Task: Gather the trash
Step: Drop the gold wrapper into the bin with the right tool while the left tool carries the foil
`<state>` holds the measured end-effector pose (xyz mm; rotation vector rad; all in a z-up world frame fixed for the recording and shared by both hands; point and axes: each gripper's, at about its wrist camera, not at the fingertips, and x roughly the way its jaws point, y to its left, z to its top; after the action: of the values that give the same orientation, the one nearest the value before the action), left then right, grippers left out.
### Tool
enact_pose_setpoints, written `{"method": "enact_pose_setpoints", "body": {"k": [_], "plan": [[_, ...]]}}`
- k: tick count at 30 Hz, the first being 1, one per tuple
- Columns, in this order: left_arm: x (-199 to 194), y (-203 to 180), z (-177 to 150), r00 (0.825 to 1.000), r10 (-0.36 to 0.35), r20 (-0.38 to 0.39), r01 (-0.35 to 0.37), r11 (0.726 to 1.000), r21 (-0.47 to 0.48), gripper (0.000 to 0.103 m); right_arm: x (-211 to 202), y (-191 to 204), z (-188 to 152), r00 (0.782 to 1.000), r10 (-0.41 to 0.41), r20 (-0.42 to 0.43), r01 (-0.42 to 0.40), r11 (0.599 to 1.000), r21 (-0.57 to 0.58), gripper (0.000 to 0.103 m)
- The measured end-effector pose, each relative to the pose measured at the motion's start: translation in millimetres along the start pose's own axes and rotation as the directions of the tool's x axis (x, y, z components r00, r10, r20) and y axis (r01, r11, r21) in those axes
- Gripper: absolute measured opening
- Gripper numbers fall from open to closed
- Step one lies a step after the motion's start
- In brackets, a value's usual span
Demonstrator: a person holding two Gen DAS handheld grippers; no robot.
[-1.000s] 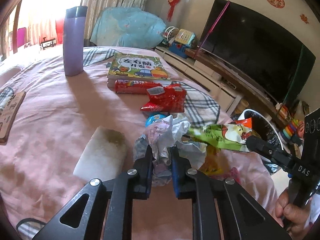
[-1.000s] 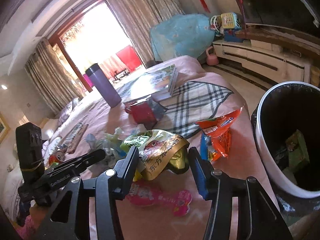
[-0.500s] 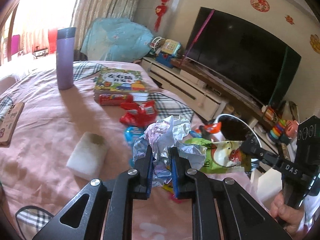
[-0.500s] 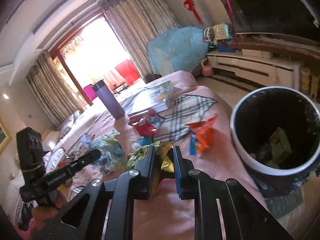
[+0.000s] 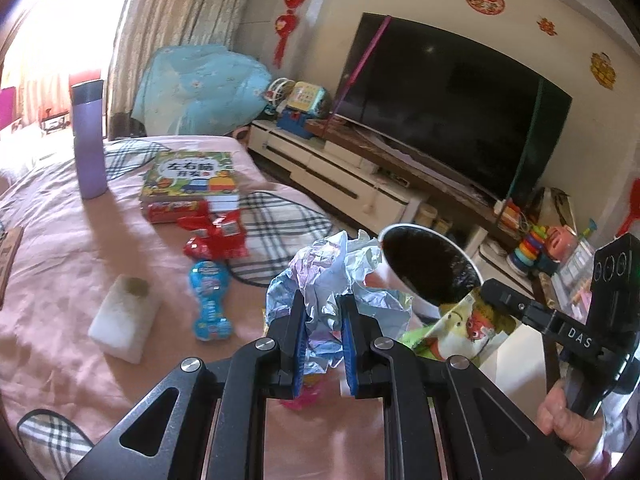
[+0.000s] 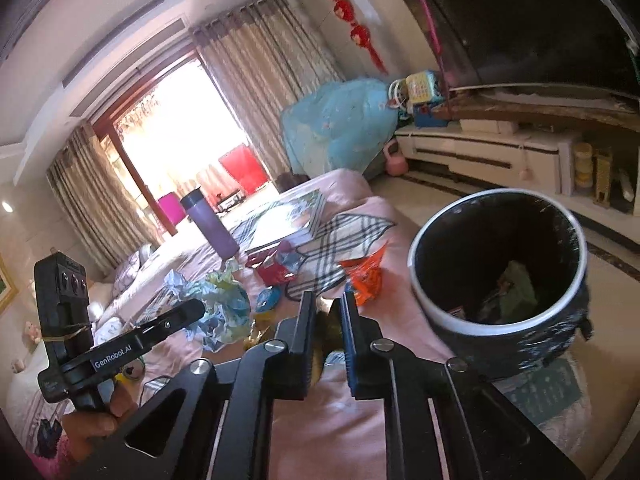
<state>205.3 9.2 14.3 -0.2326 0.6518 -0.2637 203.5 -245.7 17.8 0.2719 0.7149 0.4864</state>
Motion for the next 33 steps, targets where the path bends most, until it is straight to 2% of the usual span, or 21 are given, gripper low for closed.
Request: {"method": "enact_pose_setpoints", "body": {"k": [3, 10, 12, 17, 21, 23, 25, 27, 30, 33], "plan": [[4, -8, 0, 1.0, -0.016, -0.007, 0.016, 1.0, 0.009, 0.014, -5, -6, 1, 1.0, -0.009, 0.005, 0.009, 1.0, 0.004, 0.002], [11, -16, -3, 0.999, -0.02, -0.029, 0.02, 1.0, 0.022, 0.014, -4, -27, -15, 0.999, -0.031, -0.022, 0.032, 0.998, 0.05, 0.003], [12, -19, -5, 0.999, -0.017, -0.032, 0.018, 1.0, 0.024, 0.014, -3, -39, -24, 0.998, -0.009, -0.061, 0.014, 0.996, 0.086, 0.004], [15, -20, -9, 0.999, -0.019, -0.044, 0.02, 1.0, 0.019, 0.014, -2, -55, -54, 0.987, -0.007, -0.159, 0.022, 0.996, 0.09, 0.01], [18, -18, -12, 0.999, -0.016, -0.051, 0.017, 1.0, 0.013, 0.014, -6, -43, -49, 0.985, -0.033, -0.168, 0.029, 0.999, -0.025, 0.035], [19, -15, -13, 0.998, -0.013, -0.054, 0.013, 1.0, 0.003, 0.014, -4, -29, -42, 0.985, -0.027, -0.172, 0.007, 0.993, -0.116, 0.039], [19, -12, -12, 0.999, -0.008, -0.054, 0.008, 1.0, -0.007, 0.014, 4, -9, -35, 0.981, -0.048, -0.188, 0.0, 0.969, -0.246, 0.045], [19, -8, -12, 0.999, 0.0, -0.053, 0.0, 1.0, -0.016, 0.014, 18, 9, -31, 0.973, -0.08, -0.218, -0.007, 0.929, -0.371, 0.046], [18, 0, -11, 0.999, 0.01, -0.047, -0.011, 0.999, -0.031, 0.014, 34, 22, -27, 0.96, -0.112, -0.255, -0.024, 0.879, -0.475, 0.046], [16, 8, -10, 0.999, 0.018, -0.038, -0.02, 0.999, -0.047, 0.014, 37, 32, -18, 0.96, -0.066, -0.274, -0.092, 0.844, -0.528, 0.046]]}}
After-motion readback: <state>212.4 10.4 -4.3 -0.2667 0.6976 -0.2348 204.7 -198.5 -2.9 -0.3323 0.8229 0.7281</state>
